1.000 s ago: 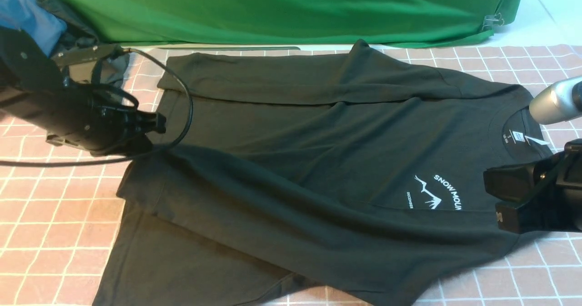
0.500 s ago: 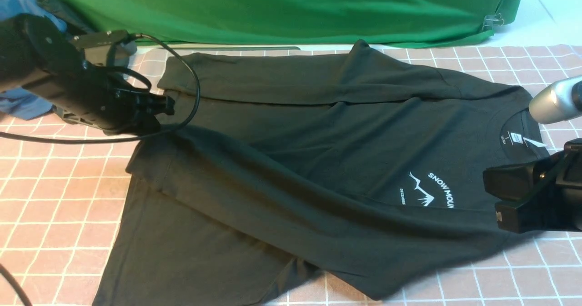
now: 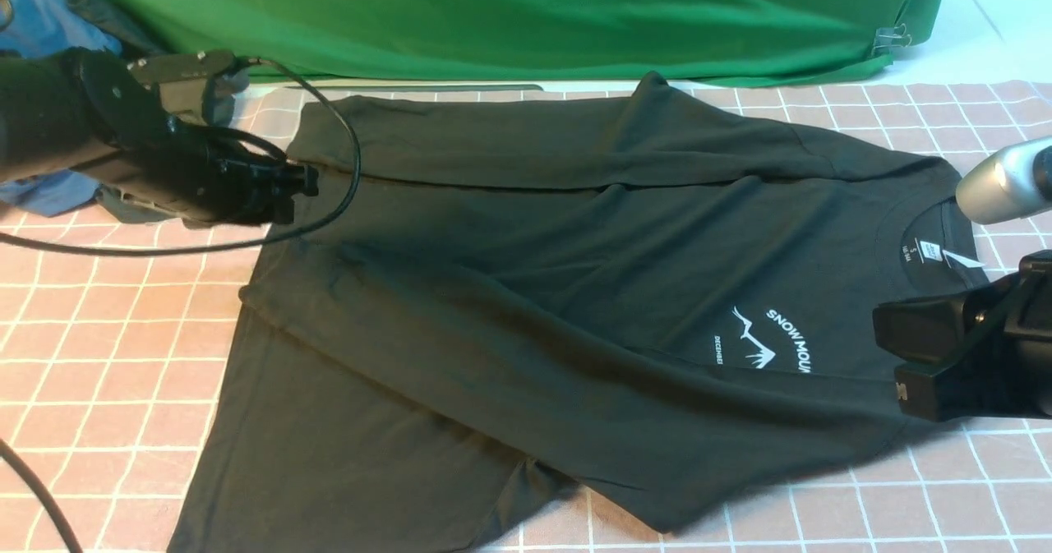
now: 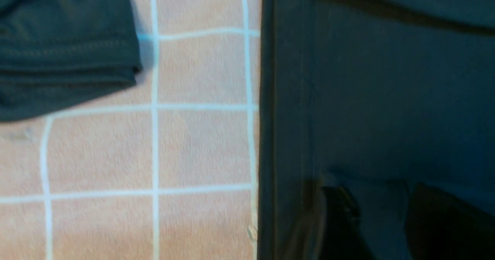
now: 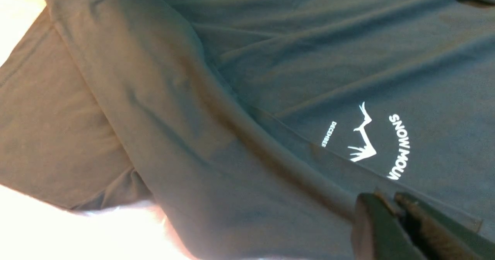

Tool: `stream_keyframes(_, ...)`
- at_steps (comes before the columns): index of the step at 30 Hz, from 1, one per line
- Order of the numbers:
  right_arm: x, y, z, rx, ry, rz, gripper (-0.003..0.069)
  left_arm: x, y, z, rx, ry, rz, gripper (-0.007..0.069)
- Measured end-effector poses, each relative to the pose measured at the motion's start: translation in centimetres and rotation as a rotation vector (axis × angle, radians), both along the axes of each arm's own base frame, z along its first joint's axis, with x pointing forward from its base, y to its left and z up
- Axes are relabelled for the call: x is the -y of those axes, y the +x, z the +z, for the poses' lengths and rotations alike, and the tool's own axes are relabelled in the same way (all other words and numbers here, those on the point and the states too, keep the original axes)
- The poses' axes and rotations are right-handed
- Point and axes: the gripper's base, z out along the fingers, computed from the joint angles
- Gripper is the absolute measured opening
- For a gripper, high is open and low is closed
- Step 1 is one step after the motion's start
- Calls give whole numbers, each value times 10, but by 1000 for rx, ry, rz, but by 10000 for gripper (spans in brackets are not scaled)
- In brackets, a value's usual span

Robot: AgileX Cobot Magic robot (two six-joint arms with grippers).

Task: Fold a long-sleeved shirt over a pink coffee tablecloth.
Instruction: 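Fold the left side of the black T-shirt inward over its body, then grab the top left corner of the dark shirt with the left gripper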

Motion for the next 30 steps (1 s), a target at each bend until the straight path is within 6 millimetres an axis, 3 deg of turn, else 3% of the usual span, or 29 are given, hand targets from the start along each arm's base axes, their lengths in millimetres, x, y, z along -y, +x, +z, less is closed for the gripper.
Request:
stream_keyframes(5, 0, 0, 0, -6, -3, 0, 91, -1, 18, 29, 83, -106, 136, 448)
stream_keyframes(8, 0, -1, -1, -9, -6, -1, 91, -2, 36, 48, 123, -151, 190, 444)
stream_keyframes(12, 0, -1, -1, -13, -8, -1, 91, -2, 63, 55, 81, -193, 229, 434)
stream_keyframes(18, 1, -1, -2, -19, -10, -2, 91, -5, 101, 23, 0, -181, 277, 424)
stream_keyframes(20, 1, -1, -2, -20, -11, -2, 91, -7, 105, 20, 3, -167, 284, 425)
stream_keyframes(30, 1, -1, -2, -21, -12, -2, 91, -12, 133, -36, 22, -118, 297, 425)
